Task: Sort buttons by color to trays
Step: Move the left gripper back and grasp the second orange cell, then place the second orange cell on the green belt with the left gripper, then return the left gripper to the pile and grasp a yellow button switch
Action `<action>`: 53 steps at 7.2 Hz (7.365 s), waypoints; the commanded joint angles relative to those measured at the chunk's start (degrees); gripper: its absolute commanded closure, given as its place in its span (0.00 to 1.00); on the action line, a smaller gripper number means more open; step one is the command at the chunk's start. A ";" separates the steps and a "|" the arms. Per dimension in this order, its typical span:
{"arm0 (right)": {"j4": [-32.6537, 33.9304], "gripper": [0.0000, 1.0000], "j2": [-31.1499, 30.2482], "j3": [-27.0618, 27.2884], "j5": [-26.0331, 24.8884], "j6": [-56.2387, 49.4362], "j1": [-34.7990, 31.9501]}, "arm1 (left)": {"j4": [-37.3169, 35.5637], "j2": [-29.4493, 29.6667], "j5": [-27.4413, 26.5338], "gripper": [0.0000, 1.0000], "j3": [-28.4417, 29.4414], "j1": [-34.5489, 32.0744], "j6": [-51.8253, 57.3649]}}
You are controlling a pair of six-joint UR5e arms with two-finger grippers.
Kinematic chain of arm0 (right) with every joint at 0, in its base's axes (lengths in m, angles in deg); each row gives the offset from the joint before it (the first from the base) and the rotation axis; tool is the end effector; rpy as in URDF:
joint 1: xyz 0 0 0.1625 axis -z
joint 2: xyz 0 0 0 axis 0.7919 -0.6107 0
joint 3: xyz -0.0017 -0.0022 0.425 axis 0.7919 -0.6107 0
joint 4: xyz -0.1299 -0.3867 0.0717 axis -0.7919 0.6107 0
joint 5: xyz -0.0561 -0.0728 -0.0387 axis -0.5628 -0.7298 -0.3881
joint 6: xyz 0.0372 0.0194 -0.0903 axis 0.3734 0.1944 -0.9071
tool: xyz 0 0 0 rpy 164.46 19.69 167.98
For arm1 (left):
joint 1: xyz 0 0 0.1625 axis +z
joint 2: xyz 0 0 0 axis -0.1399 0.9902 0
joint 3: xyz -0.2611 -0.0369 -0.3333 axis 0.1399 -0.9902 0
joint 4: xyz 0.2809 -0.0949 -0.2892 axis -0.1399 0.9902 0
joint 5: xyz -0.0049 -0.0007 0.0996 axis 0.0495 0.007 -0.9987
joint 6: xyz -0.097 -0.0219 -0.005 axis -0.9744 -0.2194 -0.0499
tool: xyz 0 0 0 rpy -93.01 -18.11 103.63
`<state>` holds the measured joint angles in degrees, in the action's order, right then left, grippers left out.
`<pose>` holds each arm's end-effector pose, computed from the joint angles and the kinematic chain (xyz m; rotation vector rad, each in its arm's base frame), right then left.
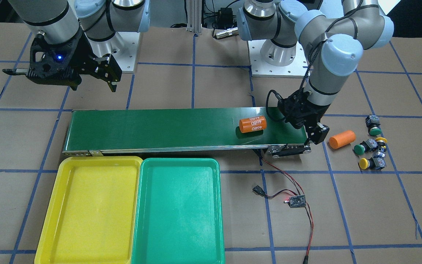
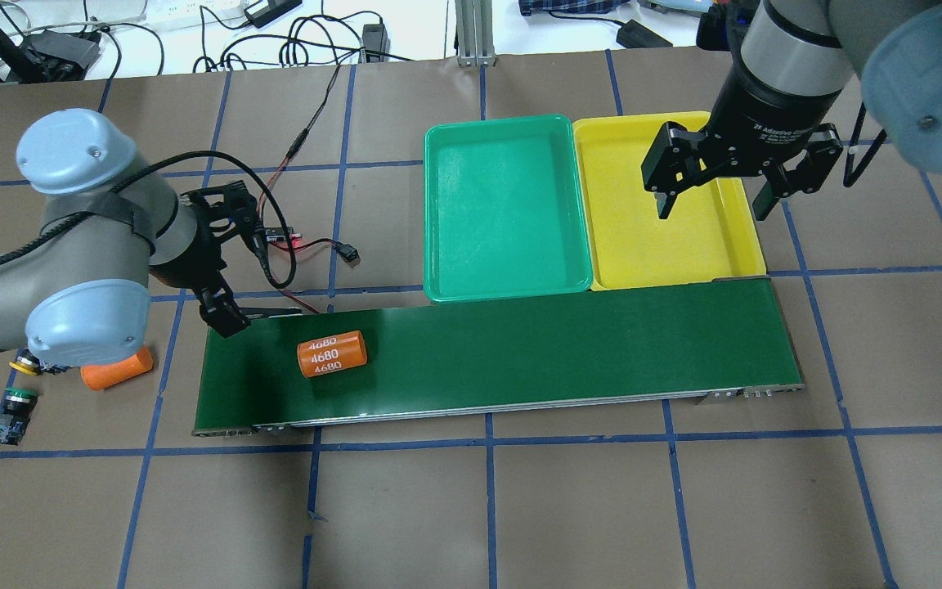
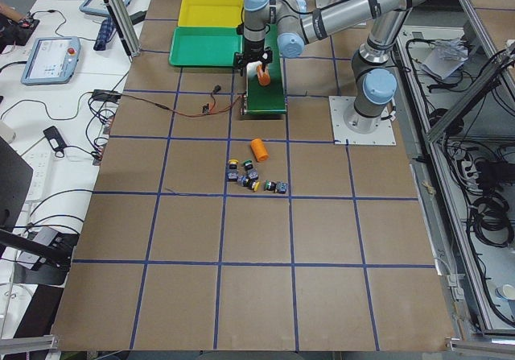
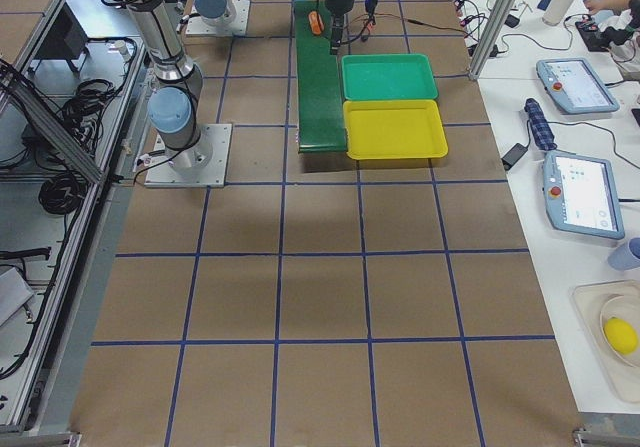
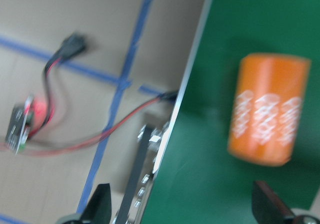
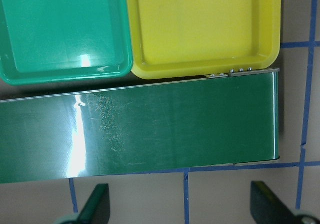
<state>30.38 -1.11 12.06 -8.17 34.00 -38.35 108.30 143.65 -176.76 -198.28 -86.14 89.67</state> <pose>0.1428 -0.4785 0.4794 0.0801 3.1062 0.0944 -0.0330 -0.4776 0.2996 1.5316 2.6867 -0.0281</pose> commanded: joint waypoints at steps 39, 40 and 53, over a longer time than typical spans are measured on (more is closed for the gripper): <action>0.00 0.00 -0.15 0.35 0.00 -0.09 0.00 | -5.34 3.10 3.78 0.00 -2.96 5.20 17.31; -0.09 0.00 -0.15 0.35 0.00 -0.09 0.00 | -6.49 4.75 4.04 0.00 -2.17 10.90 20.42; -0.09 0.00 -0.15 0.35 0.00 -0.18 0.00 | -7.38 28.32 5.18 0.08 16.12 27.39 50.50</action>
<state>30.34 -1.26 12.41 -8.17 33.82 -38.35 100.94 171.54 -171.65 -182.23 -58.63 139.80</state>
